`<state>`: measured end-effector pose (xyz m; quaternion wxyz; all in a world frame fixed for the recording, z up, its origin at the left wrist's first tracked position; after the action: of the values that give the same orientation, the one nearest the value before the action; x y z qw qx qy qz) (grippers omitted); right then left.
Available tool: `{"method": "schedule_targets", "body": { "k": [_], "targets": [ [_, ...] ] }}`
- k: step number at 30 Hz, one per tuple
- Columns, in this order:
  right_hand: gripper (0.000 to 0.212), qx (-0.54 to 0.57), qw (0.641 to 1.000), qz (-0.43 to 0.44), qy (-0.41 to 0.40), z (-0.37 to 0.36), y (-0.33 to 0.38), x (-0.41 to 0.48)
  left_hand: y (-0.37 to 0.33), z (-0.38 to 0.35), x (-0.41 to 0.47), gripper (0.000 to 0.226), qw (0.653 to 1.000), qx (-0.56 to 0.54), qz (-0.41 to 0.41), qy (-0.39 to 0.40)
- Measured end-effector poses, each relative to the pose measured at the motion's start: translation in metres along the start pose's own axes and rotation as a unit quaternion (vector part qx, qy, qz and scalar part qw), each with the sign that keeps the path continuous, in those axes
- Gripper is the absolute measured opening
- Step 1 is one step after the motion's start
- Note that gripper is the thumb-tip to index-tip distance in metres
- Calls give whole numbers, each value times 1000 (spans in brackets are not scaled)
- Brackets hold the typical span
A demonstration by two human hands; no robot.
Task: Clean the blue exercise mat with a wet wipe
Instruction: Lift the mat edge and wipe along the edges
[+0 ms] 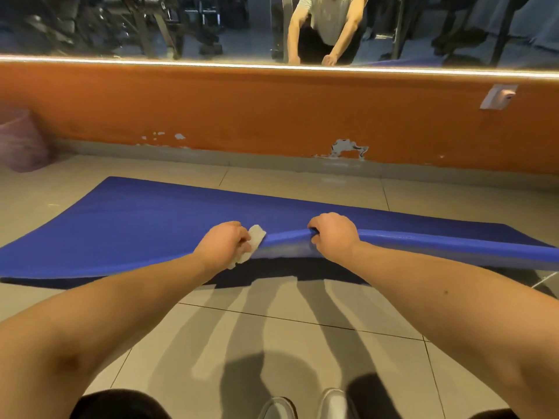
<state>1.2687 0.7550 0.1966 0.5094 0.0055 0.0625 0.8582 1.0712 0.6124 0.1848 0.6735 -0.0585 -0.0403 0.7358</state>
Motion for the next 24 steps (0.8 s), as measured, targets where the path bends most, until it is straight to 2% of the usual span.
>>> {"method": "schedule_targets", "body": {
  "k": [5, 10, 18, 21, 24],
  "targets": [
    [20, 2, 1000, -8, 6, 0, -6, 4, -63, 2, 47, 24, 998, 2, -56, -7],
    [26, 16, 1000, -3, 23, -5, -16, 12, -47, -9, 38, 13, 991, 88, -93, 42],
    [24, -6, 999, 35, 17, -9, 0, 15, 13, -25, -4, 13, 989, 112, -18, 100],
    [25, -4, 999, 37, 17, -7, 0, 20, 26, -24, -14, 21, 991, 105, 7, 77],
    [26, 12, 999, 33, 17, -5, -5, 27, 29, -23, -14, 29, 989, 144, -23, 22]
  ]
}}
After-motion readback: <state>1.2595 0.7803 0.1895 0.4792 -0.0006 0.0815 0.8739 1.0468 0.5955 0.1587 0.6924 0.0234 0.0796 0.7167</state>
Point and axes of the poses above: each hand's wrist, its own x-axis towards the middle knuckle, its own z-axis out of the back of the hand, y = z × x, the point moved 3 cm from there along x, towards the middle knuckle, and after that the axes turned 15 degrees about -z, right-handed, at the moved point
